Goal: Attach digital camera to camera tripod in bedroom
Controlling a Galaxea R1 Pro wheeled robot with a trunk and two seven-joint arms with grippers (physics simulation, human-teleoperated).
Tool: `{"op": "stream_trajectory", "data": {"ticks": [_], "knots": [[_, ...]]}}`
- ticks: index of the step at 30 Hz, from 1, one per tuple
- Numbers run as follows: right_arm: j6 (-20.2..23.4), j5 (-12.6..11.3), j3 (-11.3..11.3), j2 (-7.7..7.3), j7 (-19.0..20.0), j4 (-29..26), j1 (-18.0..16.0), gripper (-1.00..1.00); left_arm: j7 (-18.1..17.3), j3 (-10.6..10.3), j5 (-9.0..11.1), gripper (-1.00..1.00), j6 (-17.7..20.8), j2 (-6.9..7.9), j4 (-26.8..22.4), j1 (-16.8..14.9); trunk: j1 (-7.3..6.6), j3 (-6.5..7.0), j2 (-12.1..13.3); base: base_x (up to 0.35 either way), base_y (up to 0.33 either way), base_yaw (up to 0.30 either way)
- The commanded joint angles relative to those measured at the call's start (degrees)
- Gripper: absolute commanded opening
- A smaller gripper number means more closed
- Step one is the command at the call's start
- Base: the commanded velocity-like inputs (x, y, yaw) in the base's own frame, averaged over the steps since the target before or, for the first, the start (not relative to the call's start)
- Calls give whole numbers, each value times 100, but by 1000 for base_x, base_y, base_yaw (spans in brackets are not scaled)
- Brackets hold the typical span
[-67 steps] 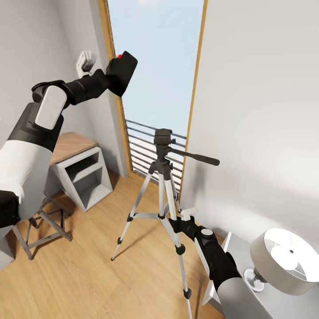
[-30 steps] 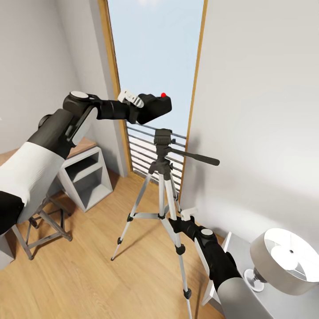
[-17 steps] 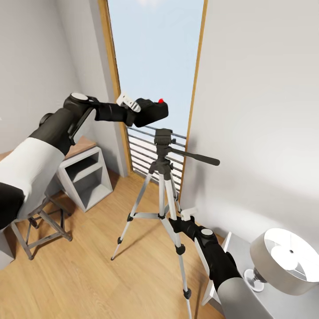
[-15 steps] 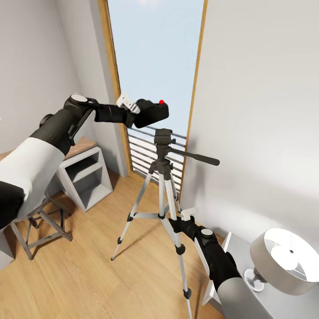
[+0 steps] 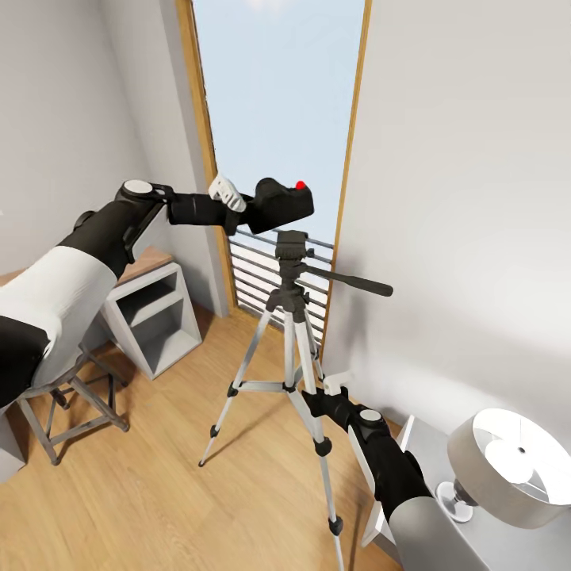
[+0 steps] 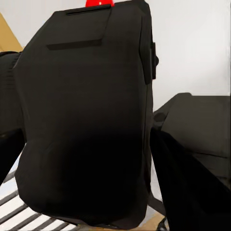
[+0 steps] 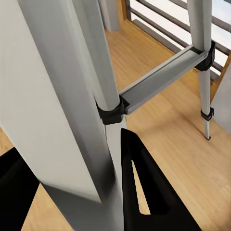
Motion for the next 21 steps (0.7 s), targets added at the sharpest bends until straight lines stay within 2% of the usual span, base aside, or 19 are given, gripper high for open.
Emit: {"op": "stream_trajectory", "data": {"ticks": [1, 10, 14, 21], "knots": [[56, 108, -22, 4, 39, 344, -1, -100, -35, -31, 101, -100, 43, 9, 1, -9, 2, -9, -6, 0, 0, 0], [56, 90, -22, 4, 56, 344, -1, -100, -169, -35, 542, -100, 7, 8, 54, -9, 2, -9, -6, 0, 0, 0], [56, 93, -22, 4, 56, 344, -1, -100, -249, -35, 550, -100, 8, 3, 52, -9, 2, -9, -6, 0, 0, 0], [56, 95, -22, 4, 48, 344, -1, -100, -761, -41, 523, -100, 38, -25, -61, -9, 2, -9, -6, 0, 0, 0]]}}
